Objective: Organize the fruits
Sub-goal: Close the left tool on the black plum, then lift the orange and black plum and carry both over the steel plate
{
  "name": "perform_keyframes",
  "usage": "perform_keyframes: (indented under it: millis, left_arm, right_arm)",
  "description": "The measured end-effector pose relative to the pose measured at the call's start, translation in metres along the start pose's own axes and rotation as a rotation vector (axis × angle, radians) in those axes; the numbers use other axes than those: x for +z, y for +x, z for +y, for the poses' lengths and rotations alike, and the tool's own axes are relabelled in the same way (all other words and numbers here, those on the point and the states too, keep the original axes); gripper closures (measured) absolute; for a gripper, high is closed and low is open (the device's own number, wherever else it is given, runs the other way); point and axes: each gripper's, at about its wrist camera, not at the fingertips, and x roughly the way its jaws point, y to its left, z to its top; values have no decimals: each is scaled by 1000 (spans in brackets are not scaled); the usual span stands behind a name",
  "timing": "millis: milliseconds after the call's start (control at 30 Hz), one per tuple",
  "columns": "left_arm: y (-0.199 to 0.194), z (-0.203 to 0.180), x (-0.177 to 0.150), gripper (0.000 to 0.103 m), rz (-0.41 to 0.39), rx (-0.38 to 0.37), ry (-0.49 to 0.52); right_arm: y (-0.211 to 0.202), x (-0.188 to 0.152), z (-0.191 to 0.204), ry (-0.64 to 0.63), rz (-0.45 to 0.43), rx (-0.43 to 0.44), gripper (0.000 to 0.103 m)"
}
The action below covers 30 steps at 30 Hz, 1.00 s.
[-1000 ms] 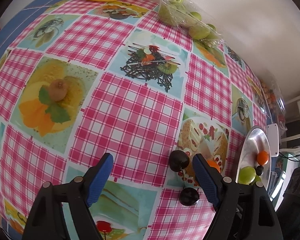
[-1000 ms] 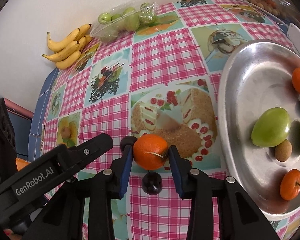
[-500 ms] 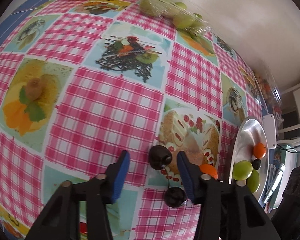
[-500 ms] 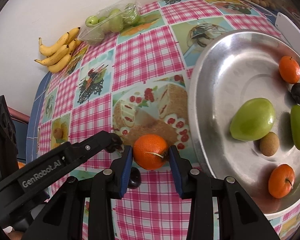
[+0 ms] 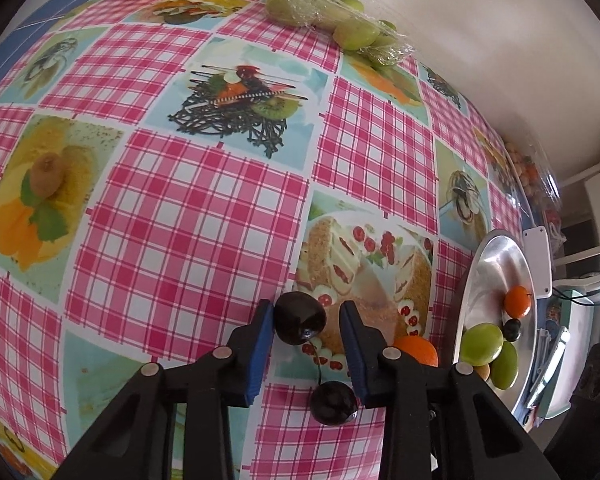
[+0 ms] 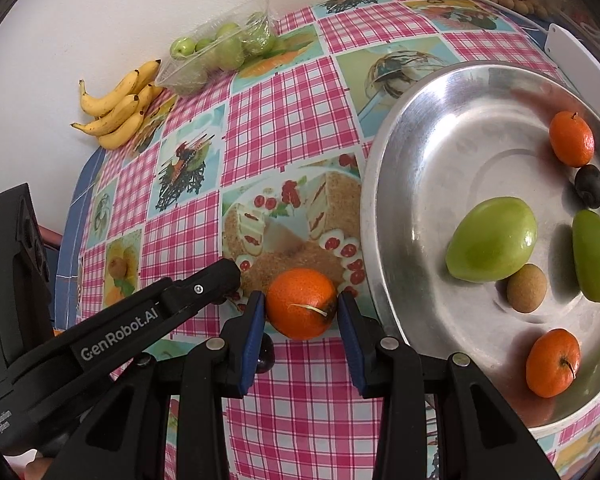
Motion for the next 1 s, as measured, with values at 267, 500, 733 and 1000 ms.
perform_keyframes:
  millis: [267,500,733,1000]
  left_arm:
    - [-1,3,-2,75,-9,19,0]
    - [-7,6,0,76,-19,9,-13]
    - [-23,10,6,76,-55,-14,-36]
    - [-38,13,10,76,-95,-17,-50]
  right_arm:
    - [0,0,0,0,1,2,65]
    - [-2,0,1,-2,-1,4,65]
    - [-16,4,12,-23,-39,22,65]
    - [-26,7,19,-38,-67,32,65]
